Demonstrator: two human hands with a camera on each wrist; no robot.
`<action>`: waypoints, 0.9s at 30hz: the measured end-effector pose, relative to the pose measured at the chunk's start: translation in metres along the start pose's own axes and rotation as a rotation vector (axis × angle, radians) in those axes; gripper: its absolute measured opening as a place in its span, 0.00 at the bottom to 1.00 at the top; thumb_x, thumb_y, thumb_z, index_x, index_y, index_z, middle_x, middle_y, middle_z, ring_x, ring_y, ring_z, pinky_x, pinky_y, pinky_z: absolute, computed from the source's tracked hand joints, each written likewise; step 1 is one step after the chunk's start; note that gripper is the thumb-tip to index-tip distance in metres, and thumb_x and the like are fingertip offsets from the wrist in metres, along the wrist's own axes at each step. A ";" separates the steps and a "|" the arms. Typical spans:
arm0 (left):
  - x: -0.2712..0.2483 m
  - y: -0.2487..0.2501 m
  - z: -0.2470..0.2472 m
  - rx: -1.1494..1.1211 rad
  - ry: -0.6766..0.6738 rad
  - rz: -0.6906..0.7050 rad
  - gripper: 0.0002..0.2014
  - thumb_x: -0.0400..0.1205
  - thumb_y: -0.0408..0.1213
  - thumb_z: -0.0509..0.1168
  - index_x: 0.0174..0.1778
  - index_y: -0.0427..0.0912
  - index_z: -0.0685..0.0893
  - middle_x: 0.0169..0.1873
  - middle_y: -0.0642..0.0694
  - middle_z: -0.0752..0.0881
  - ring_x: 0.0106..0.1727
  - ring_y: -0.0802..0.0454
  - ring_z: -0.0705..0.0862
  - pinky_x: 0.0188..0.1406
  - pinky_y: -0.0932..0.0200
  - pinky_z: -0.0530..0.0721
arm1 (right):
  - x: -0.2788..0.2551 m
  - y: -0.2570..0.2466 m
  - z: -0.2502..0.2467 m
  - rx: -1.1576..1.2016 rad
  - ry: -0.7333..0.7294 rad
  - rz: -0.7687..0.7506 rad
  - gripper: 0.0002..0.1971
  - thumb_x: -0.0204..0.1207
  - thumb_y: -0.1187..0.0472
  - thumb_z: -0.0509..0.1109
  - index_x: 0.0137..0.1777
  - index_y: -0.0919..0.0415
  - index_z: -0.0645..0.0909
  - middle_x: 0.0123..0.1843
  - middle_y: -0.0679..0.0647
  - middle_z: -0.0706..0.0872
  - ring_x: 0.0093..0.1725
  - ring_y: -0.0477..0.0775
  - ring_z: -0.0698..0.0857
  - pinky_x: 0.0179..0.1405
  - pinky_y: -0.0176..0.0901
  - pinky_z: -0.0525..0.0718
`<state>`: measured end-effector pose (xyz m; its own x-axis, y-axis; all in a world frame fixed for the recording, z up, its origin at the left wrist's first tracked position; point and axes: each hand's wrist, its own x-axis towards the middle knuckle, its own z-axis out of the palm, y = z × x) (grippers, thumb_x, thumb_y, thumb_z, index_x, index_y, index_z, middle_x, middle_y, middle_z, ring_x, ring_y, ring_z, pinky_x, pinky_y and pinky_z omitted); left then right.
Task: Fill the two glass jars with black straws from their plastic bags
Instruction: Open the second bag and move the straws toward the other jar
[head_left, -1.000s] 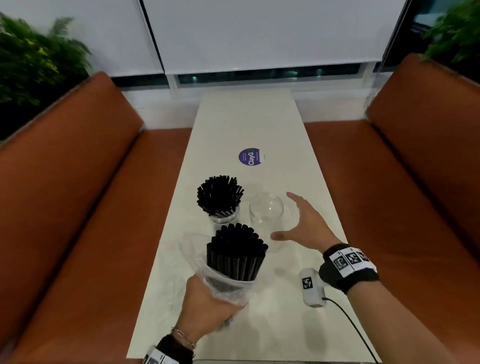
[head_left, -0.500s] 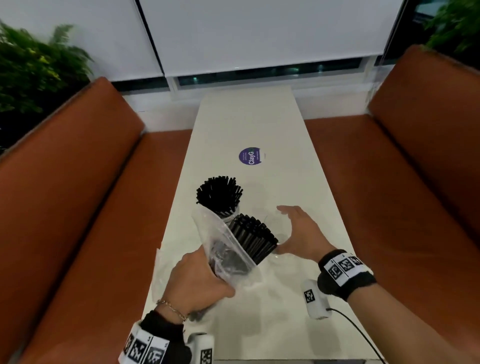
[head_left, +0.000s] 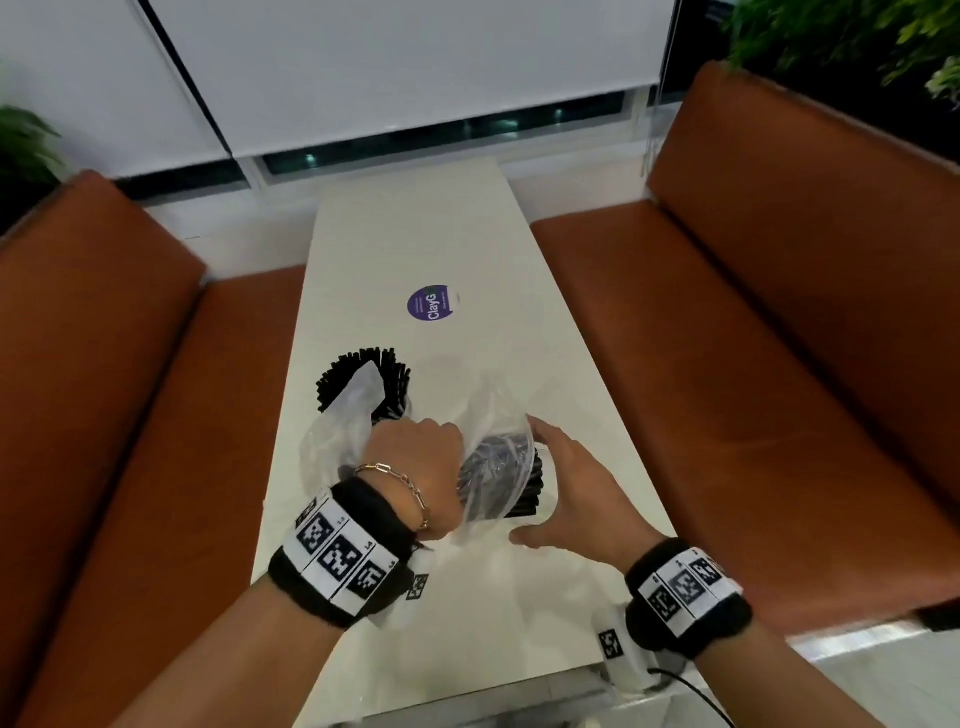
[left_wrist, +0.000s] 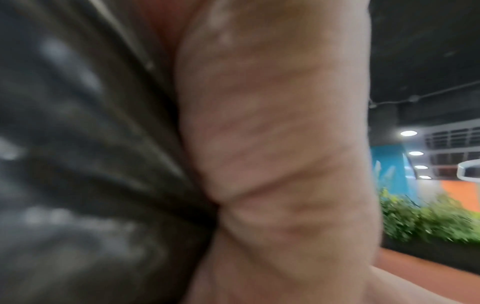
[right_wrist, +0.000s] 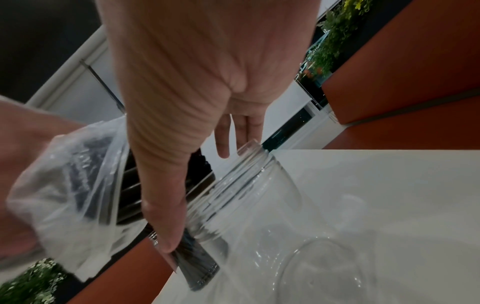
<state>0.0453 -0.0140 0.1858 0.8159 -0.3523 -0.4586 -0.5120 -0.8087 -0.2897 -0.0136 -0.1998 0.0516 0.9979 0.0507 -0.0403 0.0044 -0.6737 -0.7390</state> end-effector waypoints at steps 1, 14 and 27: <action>0.001 0.005 -0.005 0.028 -0.004 0.021 0.23 0.70 0.37 0.77 0.61 0.46 0.82 0.41 0.53 0.83 0.40 0.50 0.82 0.39 0.56 0.78 | 0.000 -0.001 0.001 0.001 0.010 0.000 0.66 0.55 0.46 0.94 0.89 0.39 0.55 0.82 0.39 0.74 0.78 0.43 0.75 0.71 0.34 0.74; 0.004 0.046 -0.032 0.273 -0.031 0.137 0.13 0.89 0.42 0.64 0.65 0.40 0.87 0.59 0.48 0.91 0.63 0.47 0.90 0.52 0.53 0.79 | 0.005 0.003 0.020 -0.087 0.039 0.046 0.43 0.49 0.47 0.88 0.66 0.40 0.75 0.57 0.38 0.82 0.51 0.43 0.86 0.47 0.36 0.90; 0.024 0.069 -0.034 0.297 -0.024 0.148 0.15 0.93 0.41 0.58 0.52 0.37 0.86 0.47 0.44 0.86 0.70 0.44 0.87 0.70 0.47 0.81 | 0.009 0.001 0.029 0.080 0.010 0.126 0.34 0.58 0.54 0.93 0.63 0.58 0.84 0.56 0.52 0.91 0.55 0.53 0.91 0.60 0.52 0.94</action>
<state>0.0391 -0.0946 0.1835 0.7223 -0.4416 -0.5322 -0.6831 -0.5760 -0.4490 -0.0062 -0.1781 0.0308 0.9908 -0.0379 -0.1301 -0.1259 -0.6131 -0.7799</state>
